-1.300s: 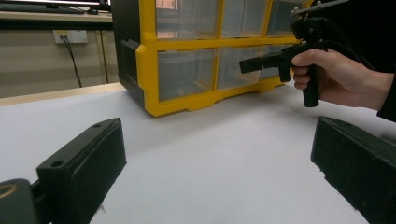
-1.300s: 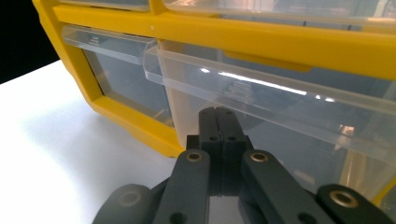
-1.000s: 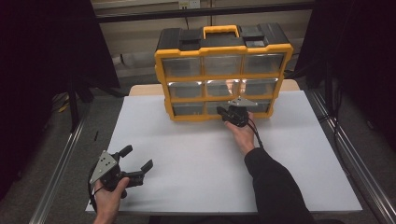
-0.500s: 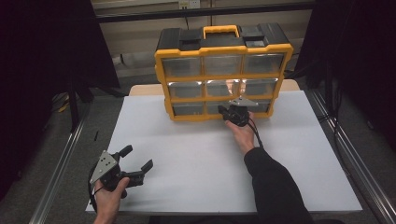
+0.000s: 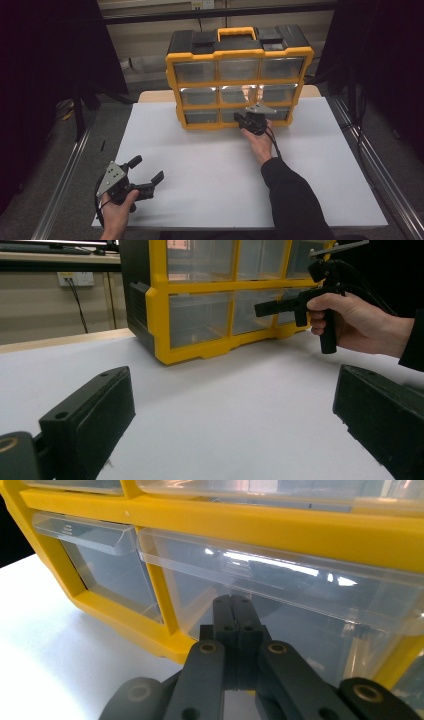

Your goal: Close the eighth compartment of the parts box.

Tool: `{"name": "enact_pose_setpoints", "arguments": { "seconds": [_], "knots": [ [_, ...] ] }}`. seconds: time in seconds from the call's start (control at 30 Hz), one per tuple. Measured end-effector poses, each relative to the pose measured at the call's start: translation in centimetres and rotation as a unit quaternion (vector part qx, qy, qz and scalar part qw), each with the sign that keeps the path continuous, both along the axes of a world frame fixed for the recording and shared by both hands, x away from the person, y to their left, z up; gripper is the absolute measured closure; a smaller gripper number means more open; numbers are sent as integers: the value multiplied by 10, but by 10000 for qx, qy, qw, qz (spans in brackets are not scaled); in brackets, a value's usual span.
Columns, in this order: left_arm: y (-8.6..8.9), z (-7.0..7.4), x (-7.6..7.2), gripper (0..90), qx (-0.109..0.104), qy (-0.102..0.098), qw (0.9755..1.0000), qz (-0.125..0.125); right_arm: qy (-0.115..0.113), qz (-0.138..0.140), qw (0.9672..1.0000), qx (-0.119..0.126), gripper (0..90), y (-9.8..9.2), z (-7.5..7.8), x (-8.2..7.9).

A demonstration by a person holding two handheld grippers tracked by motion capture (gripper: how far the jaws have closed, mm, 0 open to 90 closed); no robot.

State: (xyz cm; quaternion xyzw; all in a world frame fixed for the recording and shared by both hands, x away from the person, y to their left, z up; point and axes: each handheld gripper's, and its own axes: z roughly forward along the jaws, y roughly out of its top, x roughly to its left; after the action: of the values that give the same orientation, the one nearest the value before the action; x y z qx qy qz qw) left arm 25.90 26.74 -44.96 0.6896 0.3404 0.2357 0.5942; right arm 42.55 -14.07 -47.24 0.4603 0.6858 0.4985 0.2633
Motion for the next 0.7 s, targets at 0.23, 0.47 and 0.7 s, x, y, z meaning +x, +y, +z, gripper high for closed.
{"name": "enact_pose_setpoints", "arguments": {
  "seconds": [0.23,0.47,0.7],
  "knots": [
    [-1,0,2,30,48,1,10000,-12,47,34,10000,-8,900,-1,2,1],
    [0,0,1,30,57,-8,10000,31,137,146,9998,33,900,-3,0,1],
    [2,0,-1,30,27,0,10000,20,172,249,9995,108,814,-3,1,-5]
  ]
}}
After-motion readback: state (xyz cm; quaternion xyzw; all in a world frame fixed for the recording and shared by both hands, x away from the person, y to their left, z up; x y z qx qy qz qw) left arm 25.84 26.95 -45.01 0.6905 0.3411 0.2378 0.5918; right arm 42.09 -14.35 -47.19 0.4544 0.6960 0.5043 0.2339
